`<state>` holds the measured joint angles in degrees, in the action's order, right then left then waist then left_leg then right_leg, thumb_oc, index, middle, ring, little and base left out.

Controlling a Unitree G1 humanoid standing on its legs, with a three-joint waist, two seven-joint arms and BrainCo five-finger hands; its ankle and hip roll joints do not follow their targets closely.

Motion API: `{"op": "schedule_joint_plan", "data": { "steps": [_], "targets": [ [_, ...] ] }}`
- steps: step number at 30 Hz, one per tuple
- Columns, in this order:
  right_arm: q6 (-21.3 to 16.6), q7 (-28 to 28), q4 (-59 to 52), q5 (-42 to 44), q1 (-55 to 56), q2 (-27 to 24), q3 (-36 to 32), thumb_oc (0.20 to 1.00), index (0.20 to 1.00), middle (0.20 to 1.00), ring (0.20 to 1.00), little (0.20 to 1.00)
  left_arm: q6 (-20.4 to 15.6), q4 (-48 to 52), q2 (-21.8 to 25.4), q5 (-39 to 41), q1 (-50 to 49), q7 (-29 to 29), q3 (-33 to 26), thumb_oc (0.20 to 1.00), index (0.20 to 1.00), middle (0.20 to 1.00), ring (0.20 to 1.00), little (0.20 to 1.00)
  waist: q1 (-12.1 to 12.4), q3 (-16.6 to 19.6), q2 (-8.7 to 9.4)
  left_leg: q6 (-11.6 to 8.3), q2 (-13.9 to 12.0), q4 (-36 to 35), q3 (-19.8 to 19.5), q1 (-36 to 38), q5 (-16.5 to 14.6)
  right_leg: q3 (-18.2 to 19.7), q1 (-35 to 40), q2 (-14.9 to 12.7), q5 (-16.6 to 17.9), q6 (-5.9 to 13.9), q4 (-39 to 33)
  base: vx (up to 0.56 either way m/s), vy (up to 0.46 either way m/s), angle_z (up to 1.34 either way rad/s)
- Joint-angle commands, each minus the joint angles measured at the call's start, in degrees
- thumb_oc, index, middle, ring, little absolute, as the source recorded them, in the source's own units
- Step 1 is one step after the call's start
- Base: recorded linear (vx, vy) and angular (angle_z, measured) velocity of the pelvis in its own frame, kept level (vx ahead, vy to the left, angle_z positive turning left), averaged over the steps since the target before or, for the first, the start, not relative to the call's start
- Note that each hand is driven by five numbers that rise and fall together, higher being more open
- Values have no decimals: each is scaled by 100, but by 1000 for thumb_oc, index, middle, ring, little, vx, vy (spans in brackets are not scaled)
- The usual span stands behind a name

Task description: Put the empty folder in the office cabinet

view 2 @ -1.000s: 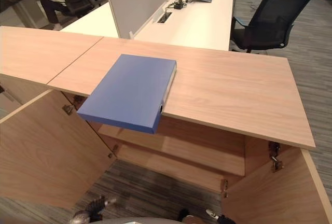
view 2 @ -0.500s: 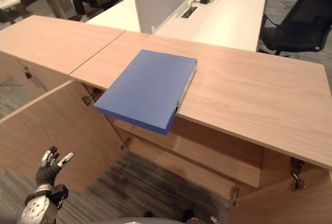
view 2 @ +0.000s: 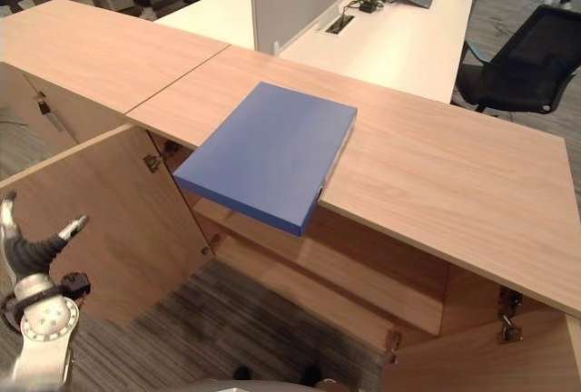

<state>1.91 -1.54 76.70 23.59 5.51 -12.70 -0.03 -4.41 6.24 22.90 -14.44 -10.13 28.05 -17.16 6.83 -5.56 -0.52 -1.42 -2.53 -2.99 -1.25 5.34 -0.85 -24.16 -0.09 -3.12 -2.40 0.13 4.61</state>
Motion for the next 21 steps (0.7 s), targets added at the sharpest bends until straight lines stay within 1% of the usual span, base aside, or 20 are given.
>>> {"op": "schedule_joint_plan", "data": {
  "steps": [1,4,5,7,12,17,21],
  "targets": [
    [-30,-22,273,-48,-314,154,296,1000,1000,1000,1000,1000,-230,860,598,-934,23,-300,73,1000,1000,1000,1000,1000,-86,186,372,-149,215,-201,274,-259,89,559,1054,-176,34,657,-961,0,0,0],
    [-33,5,287,-81,-322,165,306,1000,1000,1000,1000,1000,-289,1051,705,-1109,55,-424,146,1000,1000,1000,1000,1000,-110,205,374,-153,206,-201,303,-243,77,581,1050,-175,44,664,-961,0,0,0],
    [-36,30,311,-125,-321,170,345,1000,1000,1000,1000,1000,-352,1192,846,-1295,127,-526,284,1000,1000,1000,1000,1000,-155,236,371,-156,201,-201,332,-227,63,601,1053,-165,50,670,-961,-5,-2,-3],
    [-42,37,319,-143,-322,172,358,1000,1000,1000,1000,1000,-379,1241,917,-1382,171,-565,368,1000,1000,1000,1000,1000,-156,248,375,-158,197,-201,350,-219,55,616,1052,-163,52,670,-961,1,-1,-7],
    [-77,45,339,-224,-328,136,432,1000,1000,1000,1000,1000,-596,1582,1345,-1759,464,-791,845,1000,1000,1000,1000,1000,-241,295,381,-172,171,-201,402,-184,24,649,1063,-161,66,693,-961,6,1,-8],
    [-103,41,338,-226,-337,107,430,1000,1000,1000,1000,1000,-735,1754,1595,-1765,593,-1045,1190,1000,1000,1000,1000,1000,-276,319,386,-167,164,-201,437,-154,1,667,1059,-159,78,711,-961,1,2,-4],
    [-99,59,354,-247,-335,72,382,1000,1000,1000,1000,1000,-830,2085,1667,-1548,401,-1275,1122,1000,1000,1000,1000,1000,-261,326,381,-159,167,-201,449,-145,-12,695,1050,-154,81,716,-961,0,0,0]
  ]
}}
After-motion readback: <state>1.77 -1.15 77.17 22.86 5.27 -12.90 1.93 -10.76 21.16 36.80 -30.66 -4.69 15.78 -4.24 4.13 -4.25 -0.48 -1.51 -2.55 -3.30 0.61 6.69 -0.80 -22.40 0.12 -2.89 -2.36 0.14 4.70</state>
